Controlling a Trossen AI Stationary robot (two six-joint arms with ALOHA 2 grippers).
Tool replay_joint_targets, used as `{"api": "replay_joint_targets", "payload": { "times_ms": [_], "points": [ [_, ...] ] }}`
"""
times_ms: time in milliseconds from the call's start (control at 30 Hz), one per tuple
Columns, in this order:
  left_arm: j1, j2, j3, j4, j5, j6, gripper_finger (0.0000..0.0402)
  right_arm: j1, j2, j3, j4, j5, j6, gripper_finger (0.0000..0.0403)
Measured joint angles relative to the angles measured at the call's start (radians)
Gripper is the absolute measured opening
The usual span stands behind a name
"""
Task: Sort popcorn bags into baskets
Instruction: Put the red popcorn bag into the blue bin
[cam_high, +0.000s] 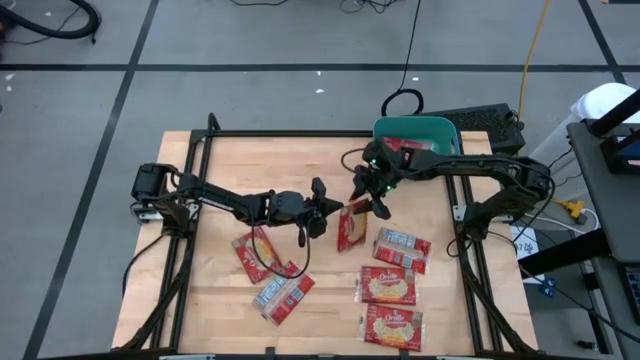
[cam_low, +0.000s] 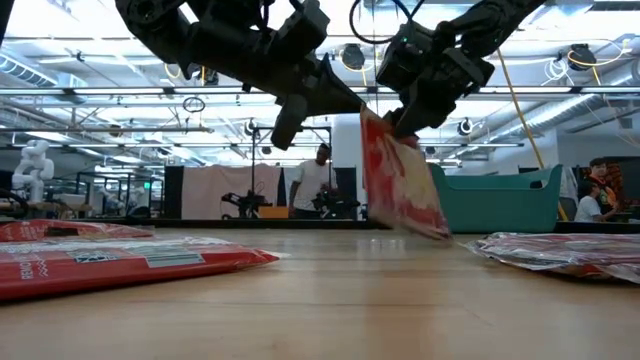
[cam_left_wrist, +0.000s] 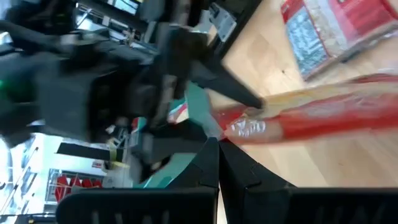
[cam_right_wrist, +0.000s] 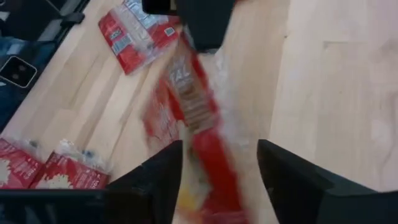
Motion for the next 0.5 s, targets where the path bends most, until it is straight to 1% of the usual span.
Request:
{"api": "replay_joint_targets", "payload": {
  "times_ms": [167,333,433,500],
  "points": [
    [0.003,0.000,0.000,-0.001,-0.006,-0.025,0.0000,0.002,-0.036,0.000,-0.016,0.002,-0.011,0.0146],
    [0.003,0.000,0.000,0.001,-0.013,-0.040,0.0000,0.003,-0.035,0.000,-0.040,0.003,-0.016,0.0073],
    [0.003,0.000,0.000,-0.001,-0.021,-0.083,0.0001,0.009,-0.035,-0.001,-0.054,0.004,-0.034,0.0021],
    [0.003,0.000,0.000,0.000,-0.042,-0.142,0.0004,0.015,-0.036,-0.002,-0.050,0.004,-0.034,0.0007]
  ]
}}
